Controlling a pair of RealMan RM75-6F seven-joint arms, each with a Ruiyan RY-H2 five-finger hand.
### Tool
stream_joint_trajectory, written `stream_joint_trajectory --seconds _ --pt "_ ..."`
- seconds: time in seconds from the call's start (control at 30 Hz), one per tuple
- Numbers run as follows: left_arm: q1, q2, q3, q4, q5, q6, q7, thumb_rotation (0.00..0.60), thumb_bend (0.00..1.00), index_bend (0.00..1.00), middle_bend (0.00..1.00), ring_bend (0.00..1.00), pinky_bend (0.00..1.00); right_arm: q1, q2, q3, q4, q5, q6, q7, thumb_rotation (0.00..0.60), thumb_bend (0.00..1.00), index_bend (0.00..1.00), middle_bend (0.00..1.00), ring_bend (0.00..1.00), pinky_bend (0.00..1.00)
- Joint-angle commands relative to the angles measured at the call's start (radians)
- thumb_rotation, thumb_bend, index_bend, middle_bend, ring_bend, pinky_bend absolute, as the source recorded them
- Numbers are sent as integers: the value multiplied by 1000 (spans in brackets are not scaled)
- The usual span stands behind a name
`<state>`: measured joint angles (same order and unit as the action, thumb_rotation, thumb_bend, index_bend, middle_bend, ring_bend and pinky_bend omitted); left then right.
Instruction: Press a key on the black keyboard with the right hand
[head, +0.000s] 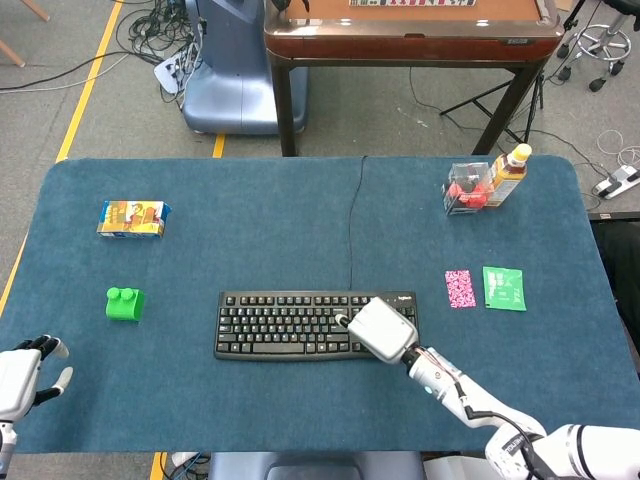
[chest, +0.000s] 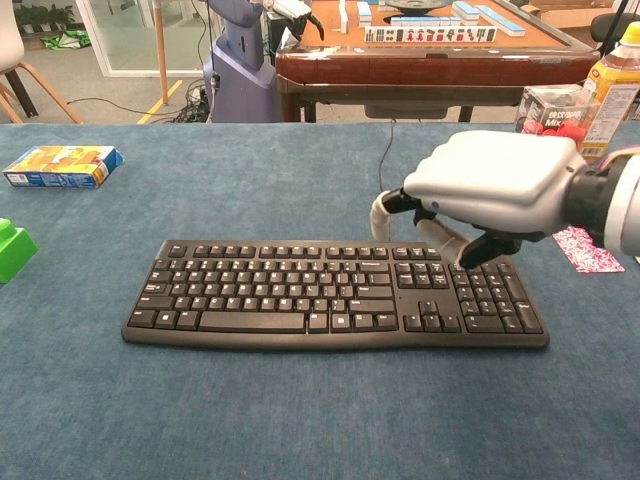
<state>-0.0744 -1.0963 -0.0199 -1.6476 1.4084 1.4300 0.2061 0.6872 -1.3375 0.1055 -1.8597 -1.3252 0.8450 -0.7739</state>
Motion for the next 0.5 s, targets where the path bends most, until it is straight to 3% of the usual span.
stream_joint_trajectory --seconds 0.03,0.5 --pt "0 0 -2 2 -7 -4 -1 600 297 497 450 456 661 5 -10 -15 -7 6 3 -5 600 839 322 763 834 1000" --pt "-4 0 -3 3 -29 -23 7 600 296 497 450 456 661 45 -67 -63 15 62 1 -47 600 874 322 887 911 1000"
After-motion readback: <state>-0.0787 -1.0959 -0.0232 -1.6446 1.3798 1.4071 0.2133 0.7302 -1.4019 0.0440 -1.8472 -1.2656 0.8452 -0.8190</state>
